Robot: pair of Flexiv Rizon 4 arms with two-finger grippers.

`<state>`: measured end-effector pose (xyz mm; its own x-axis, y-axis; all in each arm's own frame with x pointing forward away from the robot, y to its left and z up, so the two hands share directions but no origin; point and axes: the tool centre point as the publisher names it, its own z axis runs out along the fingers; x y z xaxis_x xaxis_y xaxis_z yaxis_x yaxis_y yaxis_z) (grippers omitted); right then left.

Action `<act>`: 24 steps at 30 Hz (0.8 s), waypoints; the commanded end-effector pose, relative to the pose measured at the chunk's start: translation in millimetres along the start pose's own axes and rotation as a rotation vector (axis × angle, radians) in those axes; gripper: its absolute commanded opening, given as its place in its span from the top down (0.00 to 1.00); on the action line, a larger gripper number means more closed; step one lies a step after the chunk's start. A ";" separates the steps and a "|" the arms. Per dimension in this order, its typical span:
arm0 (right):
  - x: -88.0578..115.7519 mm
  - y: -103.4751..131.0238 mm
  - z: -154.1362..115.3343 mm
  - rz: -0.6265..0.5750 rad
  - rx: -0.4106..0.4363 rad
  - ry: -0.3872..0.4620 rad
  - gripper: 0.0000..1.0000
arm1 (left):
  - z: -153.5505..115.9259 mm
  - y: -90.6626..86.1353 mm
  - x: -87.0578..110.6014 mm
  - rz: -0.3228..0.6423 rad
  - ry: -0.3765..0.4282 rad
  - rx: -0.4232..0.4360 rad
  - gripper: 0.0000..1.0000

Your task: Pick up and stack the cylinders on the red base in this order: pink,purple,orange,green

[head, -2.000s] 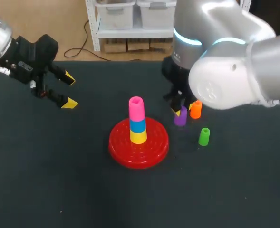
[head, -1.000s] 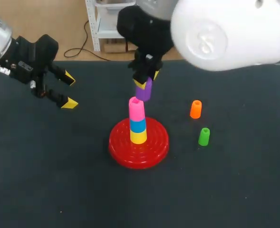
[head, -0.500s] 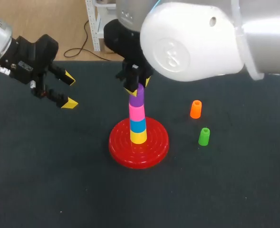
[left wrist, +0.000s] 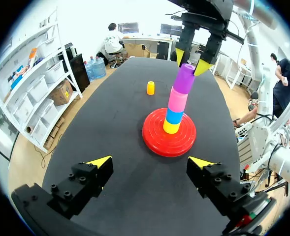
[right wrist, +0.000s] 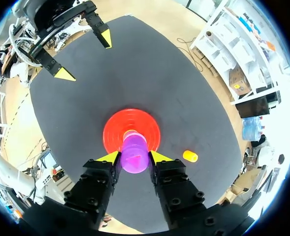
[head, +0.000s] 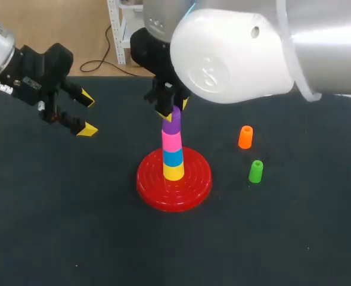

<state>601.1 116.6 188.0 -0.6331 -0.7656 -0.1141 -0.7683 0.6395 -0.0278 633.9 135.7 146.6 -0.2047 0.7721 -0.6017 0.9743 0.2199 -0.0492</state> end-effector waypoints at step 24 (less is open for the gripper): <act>-12.8 1.7 9.9 0.006 0.012 0.071 1.00 | 0.1 0.4 -0.2 0.000 0.003 0.001 0.00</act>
<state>606.6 125.4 182.7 -0.6424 -0.7648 -0.0491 -0.7638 0.6441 -0.0406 633.9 135.7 146.6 -0.2046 0.7721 -0.6017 0.9743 0.2199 -0.0492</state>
